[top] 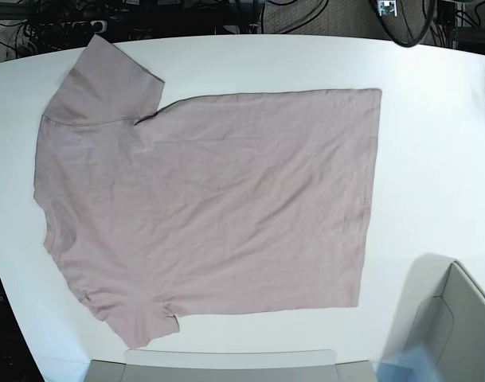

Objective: Fold the T-shirt properly

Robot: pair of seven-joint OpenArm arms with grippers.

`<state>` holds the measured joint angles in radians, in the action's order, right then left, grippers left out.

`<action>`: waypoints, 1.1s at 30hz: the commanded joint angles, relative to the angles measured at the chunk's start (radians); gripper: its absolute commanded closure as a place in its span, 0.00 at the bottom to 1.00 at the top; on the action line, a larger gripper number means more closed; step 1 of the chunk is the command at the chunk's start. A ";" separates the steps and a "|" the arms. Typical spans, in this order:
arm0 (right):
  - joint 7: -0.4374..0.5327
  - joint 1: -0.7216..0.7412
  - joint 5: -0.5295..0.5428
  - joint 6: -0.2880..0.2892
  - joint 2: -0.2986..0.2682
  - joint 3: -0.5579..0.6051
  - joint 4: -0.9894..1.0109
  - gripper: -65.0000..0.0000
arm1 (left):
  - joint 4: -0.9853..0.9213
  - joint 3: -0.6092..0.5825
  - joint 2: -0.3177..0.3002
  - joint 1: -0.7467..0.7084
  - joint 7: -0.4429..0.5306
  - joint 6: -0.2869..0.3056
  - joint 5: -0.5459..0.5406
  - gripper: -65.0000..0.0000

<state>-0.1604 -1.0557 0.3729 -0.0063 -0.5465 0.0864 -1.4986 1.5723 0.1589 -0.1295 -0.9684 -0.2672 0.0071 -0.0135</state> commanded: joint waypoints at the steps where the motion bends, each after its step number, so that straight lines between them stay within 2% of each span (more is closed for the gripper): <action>1: 0.011 -0.044 0.022 0.004 -0.024 -0.010 -0.047 1.00 | 0.063 0.003 -0.003 -0.045 0.021 -0.009 0.005 1.00; 3: 0.009 -0.093 0.042 0.004 -0.039 -0.038 -0.113 1.00 | 0.136 0.005 -0.003 -0.090 0.021 -0.009 0.005 1.00; 9: 0.009 -0.217 0.044 0.004 -0.037 -0.211 -0.331 1.00 | 0.337 0.005 -0.003 -0.180 0.021 -0.009 0.005 1.00; 14: 0.009 -0.217 0.048 0.004 -0.017 -0.351 -0.466 1.00 | 0.431 0.006 -0.003 -0.166 0.021 -0.009 0.007 1.00; 21: 0.011 -0.067 0.048 0.004 0.062 -0.475 -0.569 1.00 | 0.468 0.006 -0.003 -0.001 0.021 -0.009 0.008 1.00; 24: 0.011 -0.007 0.048 0.006 0.090 -0.485 -0.569 1.00 | 0.469 0.000 -0.006 0.055 0.022 -0.008 0.008 1.00; 29: 0.011 0.068 0.048 0.006 0.104 -0.483 -0.570 1.00 | 0.478 0.003 -0.006 0.184 0.022 -0.008 0.008 1.00; 33: 0.008 0.121 0.048 0.006 0.179 -0.488 -0.570 0.99 | 0.480 -0.002 -0.008 0.251 0.022 -0.008 0.008 0.98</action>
<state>-0.1761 -0.9211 0.4171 -0.0071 -0.3534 -0.3954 -2.0544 2.0315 0.1551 -0.1333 -0.7086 -0.2687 0.0078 -0.0071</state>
